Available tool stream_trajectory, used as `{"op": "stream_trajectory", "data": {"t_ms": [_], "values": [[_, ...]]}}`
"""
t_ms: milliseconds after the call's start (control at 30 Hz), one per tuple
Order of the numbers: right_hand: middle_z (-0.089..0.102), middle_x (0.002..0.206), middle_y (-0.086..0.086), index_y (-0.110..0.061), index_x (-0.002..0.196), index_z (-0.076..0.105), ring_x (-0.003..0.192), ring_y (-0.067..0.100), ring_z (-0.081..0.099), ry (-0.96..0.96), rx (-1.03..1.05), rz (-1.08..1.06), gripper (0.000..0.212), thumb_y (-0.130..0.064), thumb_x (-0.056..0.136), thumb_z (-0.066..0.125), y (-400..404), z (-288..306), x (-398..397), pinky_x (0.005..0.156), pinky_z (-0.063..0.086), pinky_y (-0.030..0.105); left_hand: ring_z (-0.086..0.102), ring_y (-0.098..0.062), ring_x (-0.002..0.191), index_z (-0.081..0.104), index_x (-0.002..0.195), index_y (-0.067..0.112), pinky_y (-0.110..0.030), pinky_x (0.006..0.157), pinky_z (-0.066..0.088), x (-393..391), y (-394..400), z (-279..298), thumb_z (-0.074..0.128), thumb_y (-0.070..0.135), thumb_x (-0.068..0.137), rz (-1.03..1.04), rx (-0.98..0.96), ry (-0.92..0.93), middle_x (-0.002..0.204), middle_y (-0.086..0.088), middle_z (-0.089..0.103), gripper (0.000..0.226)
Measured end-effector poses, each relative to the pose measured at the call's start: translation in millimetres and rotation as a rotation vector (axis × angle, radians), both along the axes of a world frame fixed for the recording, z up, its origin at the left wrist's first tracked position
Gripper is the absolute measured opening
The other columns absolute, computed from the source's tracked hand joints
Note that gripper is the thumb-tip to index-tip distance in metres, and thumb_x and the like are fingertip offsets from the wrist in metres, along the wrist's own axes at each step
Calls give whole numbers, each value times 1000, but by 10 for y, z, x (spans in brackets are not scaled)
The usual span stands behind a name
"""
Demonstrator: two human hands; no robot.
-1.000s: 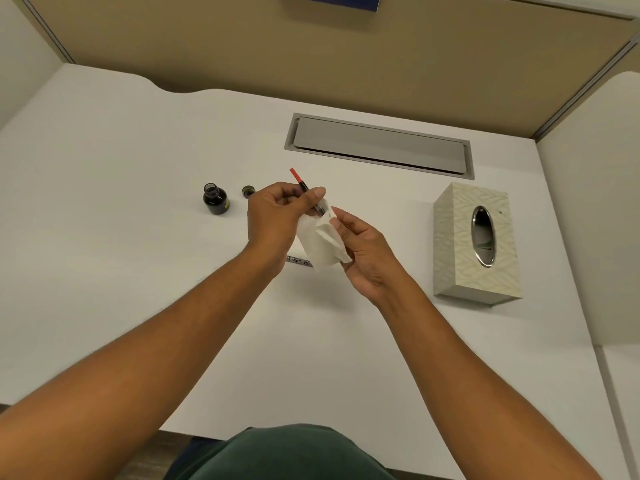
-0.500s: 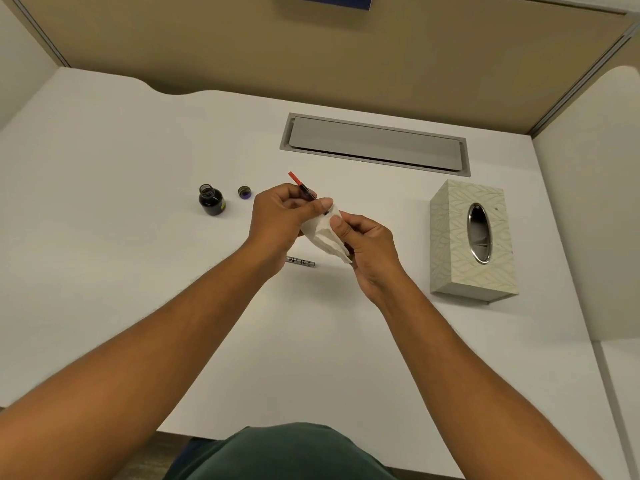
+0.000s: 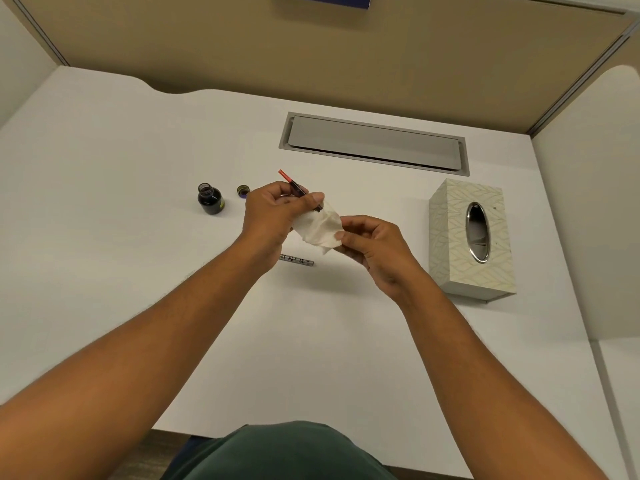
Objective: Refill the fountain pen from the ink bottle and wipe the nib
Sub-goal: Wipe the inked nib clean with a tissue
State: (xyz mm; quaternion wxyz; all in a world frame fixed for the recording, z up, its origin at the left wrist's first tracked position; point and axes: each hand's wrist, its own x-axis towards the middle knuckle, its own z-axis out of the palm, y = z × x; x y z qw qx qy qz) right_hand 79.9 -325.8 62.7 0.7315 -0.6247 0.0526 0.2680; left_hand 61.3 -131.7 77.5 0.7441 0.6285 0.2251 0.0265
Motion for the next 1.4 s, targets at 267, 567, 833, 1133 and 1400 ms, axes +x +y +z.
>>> {"op": "stream_trajectory", "data": {"t_ms": [267, 567, 833, 1133, 1400], "values": [[76, 123, 20, -1, 121, 74, 113, 31, 76, -22, 100, -119, 21, -5, 101, 67, 140, 125, -54, 97, 63, 39, 78, -35, 81, 75, 85, 10, -50, 86, 59, 18, -13, -76, 97, 28, 68, 15, 146, 12, 85, -17, 80, 32], [73, 108, 13, -11, 115, 71, 110, 31, 76, 119, 219, -207, 24, -4, 93, 77, 213, 61, -116, 92, 65, 42, 76, -27, 84, 73, 89, 7, -45, 89, 63, -23, -98, -26, 92, 15, 77, 11, 9, 42, 86, -12, 79, 24], [80, 111, 14, 0, 118, 76, 100, 24, 79, 64, 143, -188, 21, -4, 97, 72, 273, 0, -130, 83, 64, 29, 79, -29, 91, 73, 89, 9, -40, 84, 65, -46, -134, -12, 91, 15, 80, 13, 25, 19, 91, -13, 79, 21], [82, 105, 10, -3, 111, 78, 96, 21, 79, 47, 137, -202, 16, -4, 96, 73, 273, -24, -127, 82, 64, 28, 80, -33, 95, 75, 87, 9, -45, 89, 65, -42, -156, -46, 92, 18, 79, 57, 34, 7, 96, -16, 81, 21], [83, 92, 0, -7, 101, 81, 86, 13, 80, -38, 3, -311, 14, 2, 90, 78, 197, -76, -129, 76, 64, 25, 78, -21, 81, 71, 87, 7, -36, 80, 65, -13, -34, 18, 93, 18, 79, 202, -38, -17, 85, -11, 77, 26]]}}
